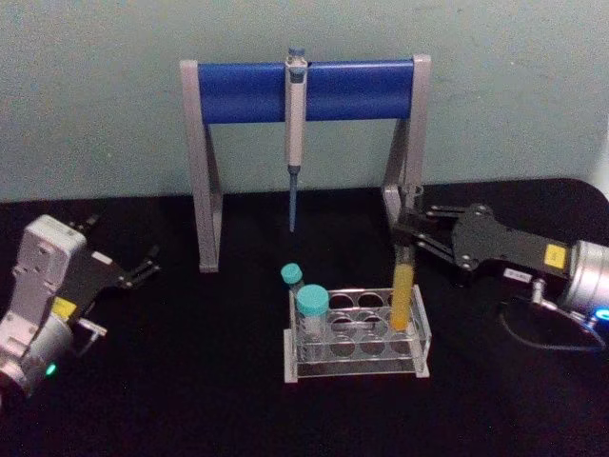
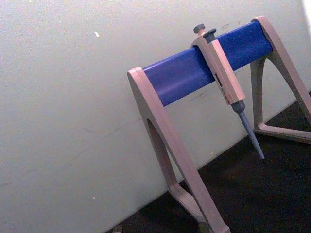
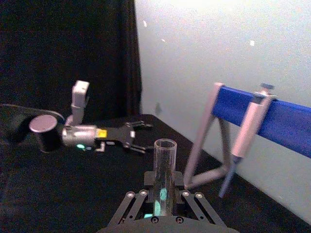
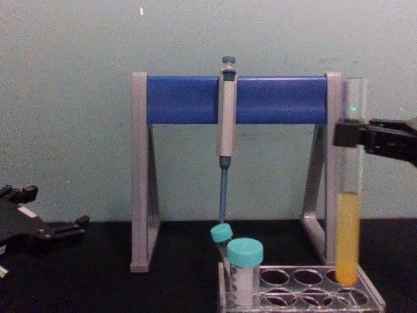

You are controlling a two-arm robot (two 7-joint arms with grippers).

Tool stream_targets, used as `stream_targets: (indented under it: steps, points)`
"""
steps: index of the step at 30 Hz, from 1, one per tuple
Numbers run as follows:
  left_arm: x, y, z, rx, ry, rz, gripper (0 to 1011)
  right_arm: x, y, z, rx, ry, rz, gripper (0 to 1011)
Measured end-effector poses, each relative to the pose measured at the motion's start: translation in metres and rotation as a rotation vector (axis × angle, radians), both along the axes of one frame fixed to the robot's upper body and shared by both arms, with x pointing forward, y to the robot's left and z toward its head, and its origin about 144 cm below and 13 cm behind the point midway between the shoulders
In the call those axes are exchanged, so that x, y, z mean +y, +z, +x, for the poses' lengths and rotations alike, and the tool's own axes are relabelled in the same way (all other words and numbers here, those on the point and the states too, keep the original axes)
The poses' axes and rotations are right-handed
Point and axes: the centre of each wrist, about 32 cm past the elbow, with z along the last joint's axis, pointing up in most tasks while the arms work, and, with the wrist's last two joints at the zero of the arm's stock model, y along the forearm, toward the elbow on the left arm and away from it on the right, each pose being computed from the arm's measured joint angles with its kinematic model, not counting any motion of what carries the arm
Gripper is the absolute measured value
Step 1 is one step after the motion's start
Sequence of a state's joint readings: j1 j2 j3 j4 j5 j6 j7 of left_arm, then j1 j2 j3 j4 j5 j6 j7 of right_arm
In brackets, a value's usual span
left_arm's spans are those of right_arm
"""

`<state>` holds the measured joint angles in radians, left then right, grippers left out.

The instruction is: Pick up the test tube from the test tube rack, shake it, then place it back into the test tube rack.

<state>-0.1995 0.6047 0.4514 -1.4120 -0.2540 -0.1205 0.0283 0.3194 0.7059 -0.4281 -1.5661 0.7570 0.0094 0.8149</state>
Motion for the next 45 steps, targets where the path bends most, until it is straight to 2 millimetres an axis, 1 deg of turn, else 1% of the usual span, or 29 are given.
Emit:
stream_targets:
  steps: [4,9,15,22,26,28,35,40,45]
  points:
    - [0.0,0.0,0.0,0.0,0.0,0.0,1001,-0.008,0.004,-0.004,-0.008,-0.054,-0.025,233]
    - [0.0,0.0,0.0,0.0,0.0,0.0,1001,-0.011,0.007,-0.003,-0.029,-0.112,-0.054,233]
    - [0.0,0.0,0.0,0.0,0.0,0.0,1001,-0.006,0.009,0.007,-0.054,-0.177,-0.074,232]
    - [0.0,0.0,0.0,0.0,0.0,0.0,1001,0.008,0.006,0.021,-0.067,-0.207,-0.063,232]
    - [0.0,0.0,0.0,0.0,0.0,0.0,1001,0.013,0.005,0.026,-0.069,-0.196,-0.048,233]
    - [0.0,0.0,0.0,0.0,0.0,0.0,1001,0.019,0.003,0.03,-0.069,-0.168,-0.029,232]
    - [0.0,0.0,0.0,0.0,0.0,0.0,1001,0.026,-0.002,0.034,-0.046,-0.088,0.023,232]
    - [0.0,0.0,0.0,0.0,0.0,0.0,1001,0.024,-0.003,0.034,-0.024,-0.026,0.055,233]
    - [0.0,0.0,0.0,0.0,0.0,0.0,1001,0.018,-0.003,0.03,-0.008,0.021,0.061,233]
